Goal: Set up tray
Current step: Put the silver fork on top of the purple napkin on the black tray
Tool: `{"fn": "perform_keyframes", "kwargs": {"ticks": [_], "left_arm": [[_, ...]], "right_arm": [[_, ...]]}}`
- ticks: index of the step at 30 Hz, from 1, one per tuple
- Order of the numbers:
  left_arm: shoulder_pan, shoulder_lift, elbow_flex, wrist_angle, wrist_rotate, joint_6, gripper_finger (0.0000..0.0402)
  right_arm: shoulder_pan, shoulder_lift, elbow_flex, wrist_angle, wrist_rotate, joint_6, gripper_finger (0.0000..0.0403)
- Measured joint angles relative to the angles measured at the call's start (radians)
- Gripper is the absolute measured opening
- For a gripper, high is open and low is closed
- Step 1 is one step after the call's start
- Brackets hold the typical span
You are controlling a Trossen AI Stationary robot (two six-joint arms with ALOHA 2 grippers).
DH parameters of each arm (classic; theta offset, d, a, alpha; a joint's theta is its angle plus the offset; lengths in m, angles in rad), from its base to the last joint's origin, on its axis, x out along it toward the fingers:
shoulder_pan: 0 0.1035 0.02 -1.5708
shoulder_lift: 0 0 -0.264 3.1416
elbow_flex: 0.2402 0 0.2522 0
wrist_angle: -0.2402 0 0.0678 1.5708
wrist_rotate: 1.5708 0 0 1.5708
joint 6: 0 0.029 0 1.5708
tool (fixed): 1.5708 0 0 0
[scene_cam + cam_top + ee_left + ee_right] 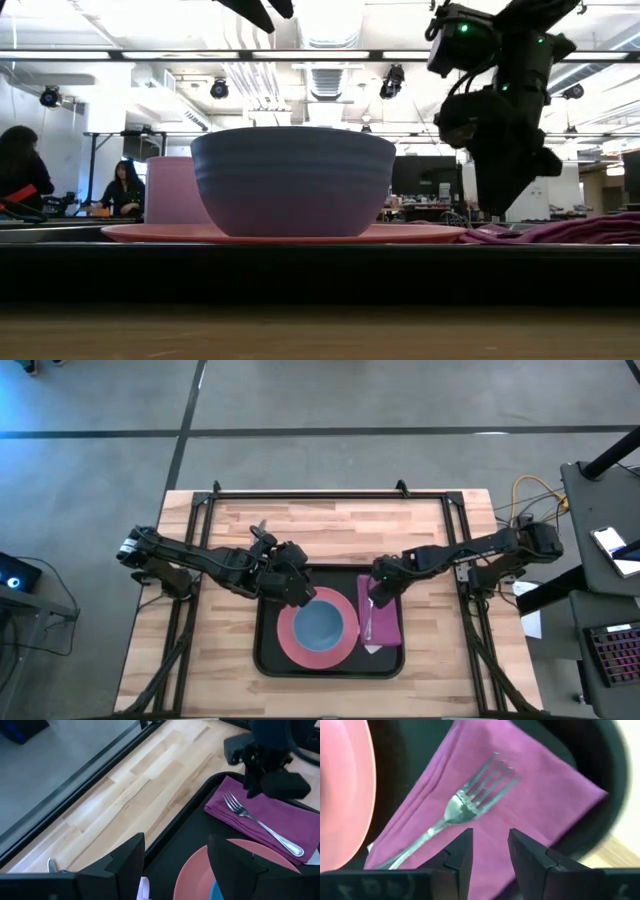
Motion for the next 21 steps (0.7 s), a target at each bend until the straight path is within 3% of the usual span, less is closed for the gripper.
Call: {"fn": "perform_keyframes", "kwargs": {"ticks": [5,11,21], "left_arm": [[0.0,0.0,-0.003,0.0,0.0,0.0,0.0196],[0.0,0.0,-0.005,0.0,0.0,-0.014,0.0196],[0.0,0.0,-0.013,-0.002,-0.001,-0.014,0.0196]], "right_arm": [[0.001,0.06,0.0,0.053,0.001,0.001,0.0107],[-0.006,0.052,0.003,0.054,0.074,0.014,0.0134],[-0.071,0.061,0.005,0.142,0.068,-0.069,0.0151]]}}
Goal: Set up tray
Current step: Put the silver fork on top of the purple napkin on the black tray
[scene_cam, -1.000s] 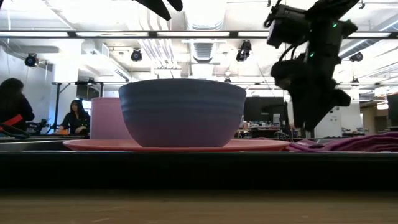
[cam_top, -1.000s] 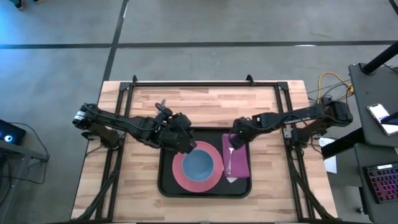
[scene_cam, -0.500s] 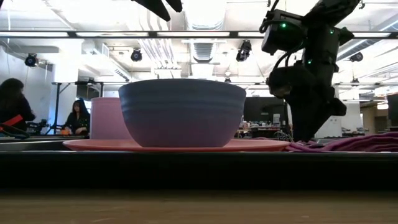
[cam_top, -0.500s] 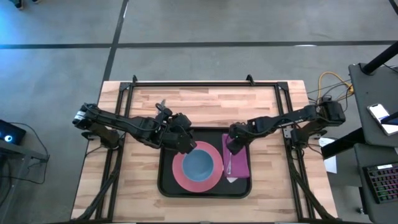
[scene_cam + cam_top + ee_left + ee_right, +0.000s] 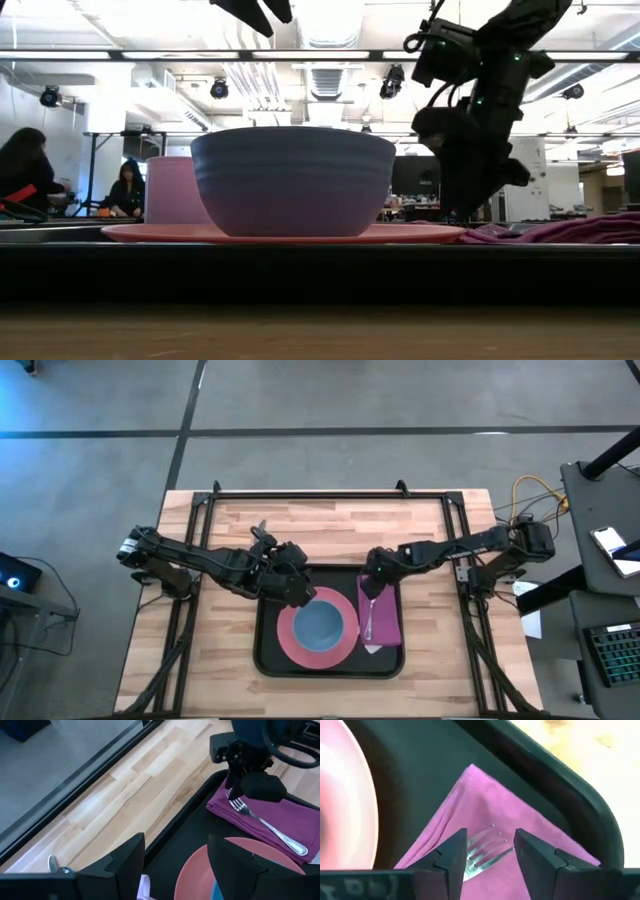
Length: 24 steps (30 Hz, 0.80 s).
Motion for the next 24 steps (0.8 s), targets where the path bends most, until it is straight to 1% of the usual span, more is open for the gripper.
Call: {"fn": "perform_keyframes", "kwargs": {"ticks": [5,12,18,24], "left_arm": [[0.0,0.0,-0.007,0.0,0.0,0.0,0.0196],[0.0,0.0,-0.008,-0.008,0.0,0.0,0.0196],[0.0,0.0,-0.008,-0.01,-0.001,0.0,0.0196],[0.0,0.0,-0.008,-0.015,-0.001,0.0,0.0196]], "right_arm": [[-0.023,0.013,-0.001,0.001,-0.072,-0.051,0.0125],[-0.025,0.046,-0.001,0.011,-0.088,-0.086,0.0089],[-0.03,0.046,-0.001,0.034,-0.101,-0.12,0.0058],[-0.03,0.047,-0.001,0.043,-0.098,-0.126,0.005]]}}
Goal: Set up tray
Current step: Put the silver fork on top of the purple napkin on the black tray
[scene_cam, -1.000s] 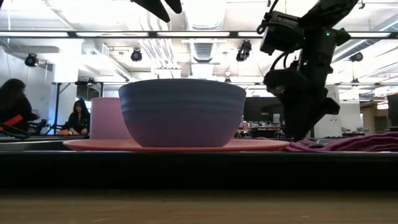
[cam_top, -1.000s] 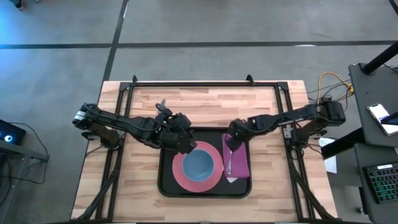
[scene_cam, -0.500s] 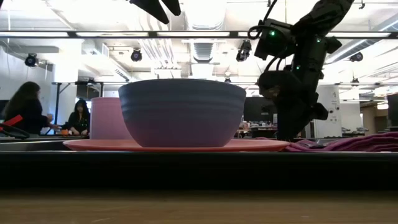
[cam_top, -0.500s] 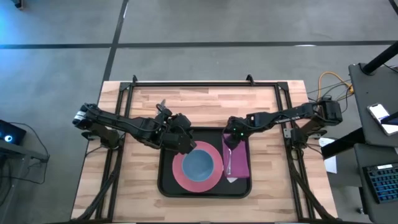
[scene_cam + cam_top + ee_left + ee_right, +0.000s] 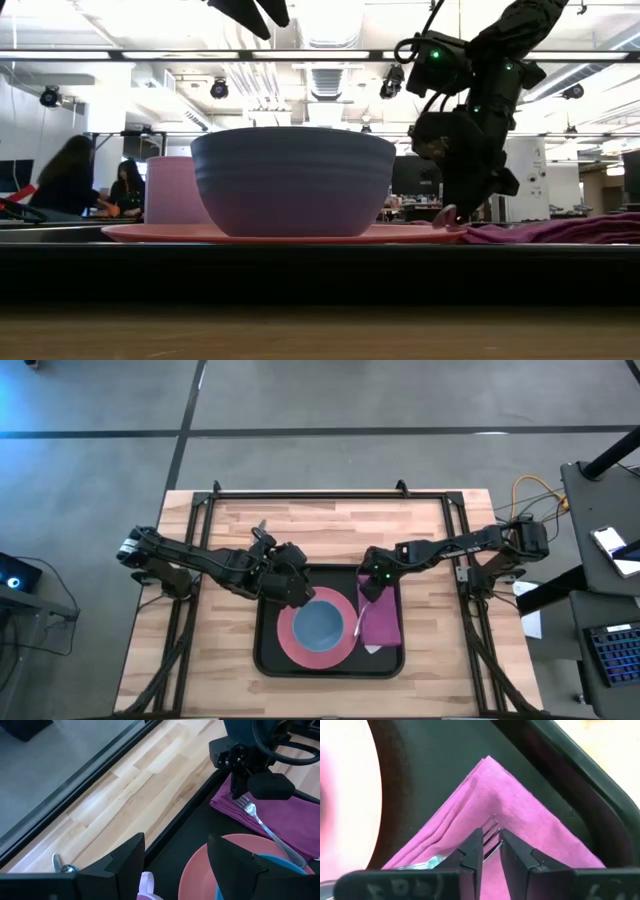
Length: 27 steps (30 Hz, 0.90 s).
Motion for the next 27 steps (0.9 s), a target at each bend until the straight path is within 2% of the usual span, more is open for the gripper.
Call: {"fn": "perform_keyframes", "kwargs": {"ticks": [4,13,20,22,27], "left_arm": [[0.005,0.0,0.0,-0.002,0.0,0.0,0.0196],[0.013,0.0,0.0,-0.015,0.0,-0.005,0.0196],[0.018,0.0,0.0,-0.07,0.001,-0.06,0.0196],[0.02,0.0,0.0,-0.078,0.002,-0.071,0.0196],[0.035,0.0,0.001,-0.078,0.004,-0.071,0.0196]], "right_arm": [[0.001,-0.001,0.001,0.005,0.024,-0.062,0.0051],[-0.004,-0.001,0.003,0.091,0.053,-0.348,0.0027],[-0.006,-0.001,0.003,0.107,0.05,-0.463,0.0021],[-0.017,-0.001,0.003,0.112,0.008,-0.456,0.0021],[-0.047,-0.019,0.003,0.133,-0.196,-0.395,0.001]]}}
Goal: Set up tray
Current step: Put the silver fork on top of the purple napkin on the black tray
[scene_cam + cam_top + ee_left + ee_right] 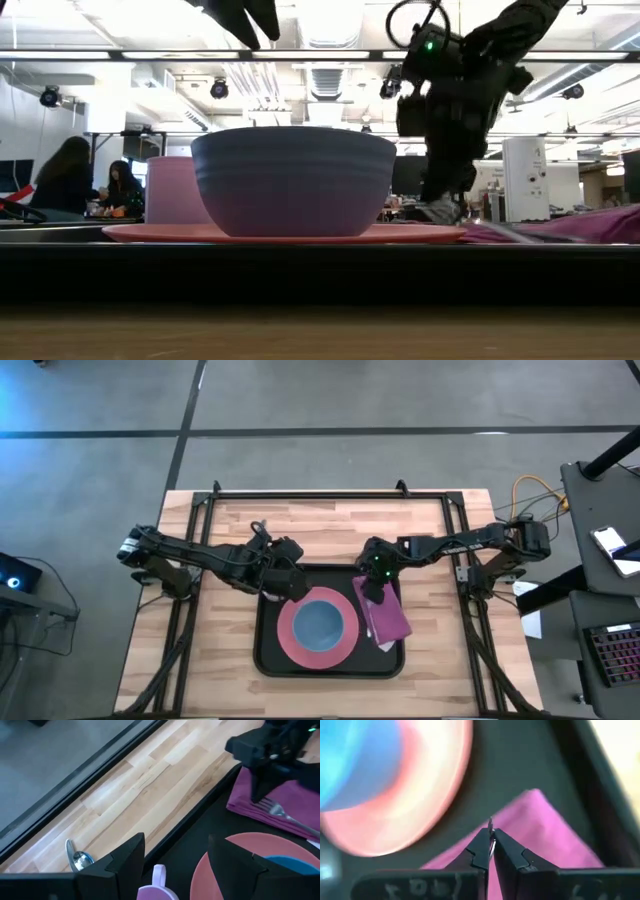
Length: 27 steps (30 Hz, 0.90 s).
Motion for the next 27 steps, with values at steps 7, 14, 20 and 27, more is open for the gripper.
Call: {"fn": "perform_keyframes", "kwargs": {"ticks": [7,14,20,27], "left_arm": [[0.01,0.0,0.0,0.0,0.002,0.0,0.0196],[0.011,0.0,0.0,0.0,0.003,-0.001,0.0196],[0.011,0.0,0.0,0.0,0.005,-0.038,0.0196],[0.011,0.0,0.0,0.0,0.005,-0.044,0.0196]], "right_arm": [[-0.033,-0.082,0.0,0.015,-0.199,0.022,0.0008],[-0.168,-0.096,0.0,0.014,-0.442,0.0,0.0008],[-0.257,-0.092,0.0,-0.078,-0.468,-0.117,0.0008],[-0.245,-0.017,0.0,-0.144,-0.463,-0.22,0.0008]]}}
